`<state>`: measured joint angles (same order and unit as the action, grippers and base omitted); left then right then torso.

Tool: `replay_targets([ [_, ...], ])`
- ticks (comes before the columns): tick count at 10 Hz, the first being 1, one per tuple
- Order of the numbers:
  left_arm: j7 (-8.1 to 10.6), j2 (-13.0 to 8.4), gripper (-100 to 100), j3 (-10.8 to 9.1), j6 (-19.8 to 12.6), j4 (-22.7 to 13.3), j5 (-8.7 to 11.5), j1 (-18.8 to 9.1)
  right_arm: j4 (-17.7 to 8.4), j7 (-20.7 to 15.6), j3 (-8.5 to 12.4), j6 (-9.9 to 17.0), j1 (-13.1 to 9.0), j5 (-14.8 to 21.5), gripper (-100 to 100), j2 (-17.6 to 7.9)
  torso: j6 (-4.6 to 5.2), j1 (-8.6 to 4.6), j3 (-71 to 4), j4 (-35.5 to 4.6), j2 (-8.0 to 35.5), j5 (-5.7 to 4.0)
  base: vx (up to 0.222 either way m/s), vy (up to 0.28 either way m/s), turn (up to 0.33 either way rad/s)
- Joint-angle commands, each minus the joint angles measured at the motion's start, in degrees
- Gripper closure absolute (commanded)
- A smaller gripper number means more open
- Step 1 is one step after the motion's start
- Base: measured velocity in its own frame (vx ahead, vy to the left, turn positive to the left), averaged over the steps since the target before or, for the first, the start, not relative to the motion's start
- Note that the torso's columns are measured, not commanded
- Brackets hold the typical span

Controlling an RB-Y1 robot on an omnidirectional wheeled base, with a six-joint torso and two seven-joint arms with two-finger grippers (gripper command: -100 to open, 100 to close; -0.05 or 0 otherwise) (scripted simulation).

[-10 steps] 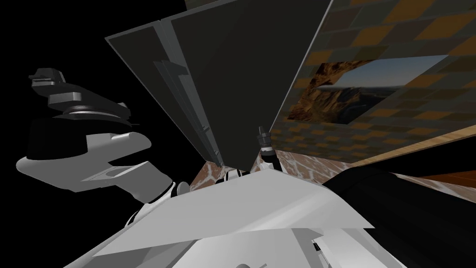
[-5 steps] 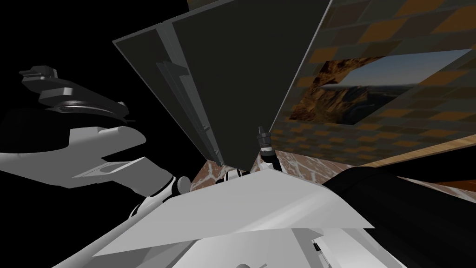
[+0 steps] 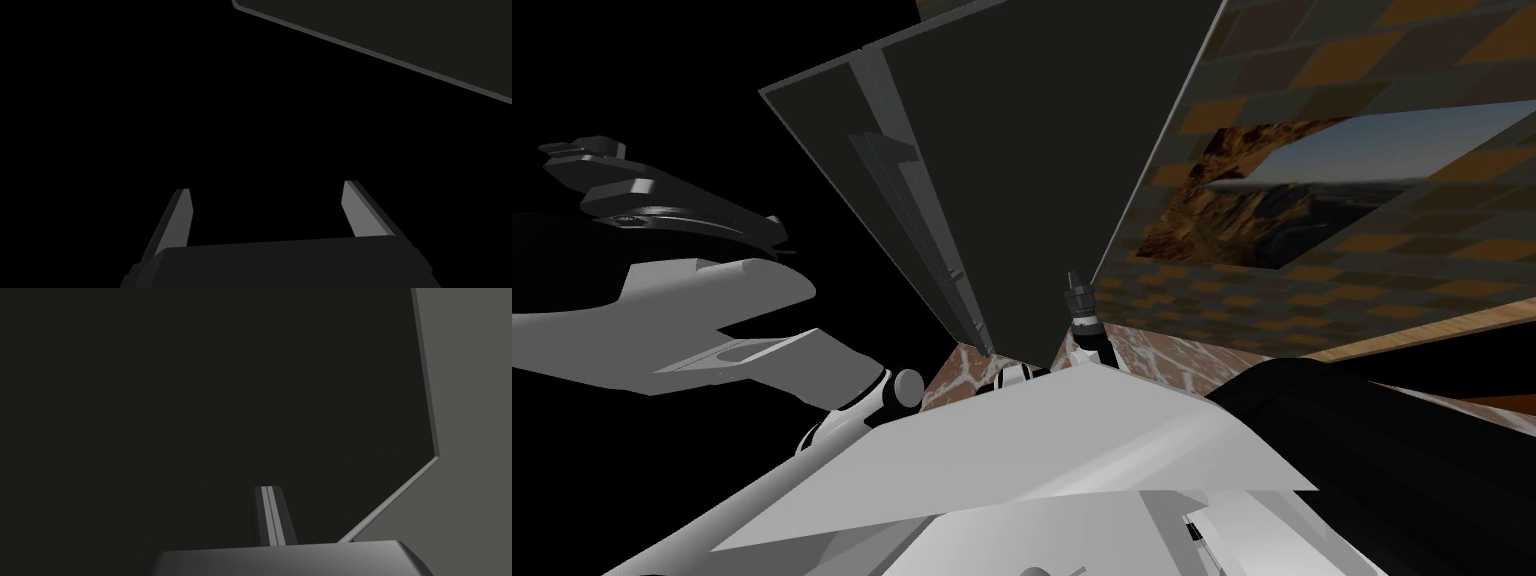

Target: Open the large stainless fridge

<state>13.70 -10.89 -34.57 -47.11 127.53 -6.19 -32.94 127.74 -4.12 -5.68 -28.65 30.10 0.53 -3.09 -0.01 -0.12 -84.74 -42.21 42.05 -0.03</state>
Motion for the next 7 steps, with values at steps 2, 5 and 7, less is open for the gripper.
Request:
replay_targets([
  [2,0.0,0.01,-100,0.0,0.01,-0.02,-0.01,-0.02,0.04,0.0,-0.05,-0.09,0.04,0.02,0,-0.02,-0.01,0.02,0.01,-0.01,0.02,0.01,-0.006,-0.007,0.019],
  [5,0.98,-0.1,-100,0.09,-2.44,-0.64,-0.33,-2.3,0.07,0.0,-0.13,-0.19,0.1,0.05,0,-0.04,0.02,0.06,0.02,-0.01,0.03,0.02,-0.003,0.001,-0.016],
  [7,1.92,-0.21,-100,0.19,-4.8,-1.29,-0.64,-4.5,0.1,0.0,-0.2,-0.25,0.1,0.07,0,-0.06,0.03,-0.01,0.09,-0.03,0.13,-0.01,-0.007,0.0,-0.031],
])
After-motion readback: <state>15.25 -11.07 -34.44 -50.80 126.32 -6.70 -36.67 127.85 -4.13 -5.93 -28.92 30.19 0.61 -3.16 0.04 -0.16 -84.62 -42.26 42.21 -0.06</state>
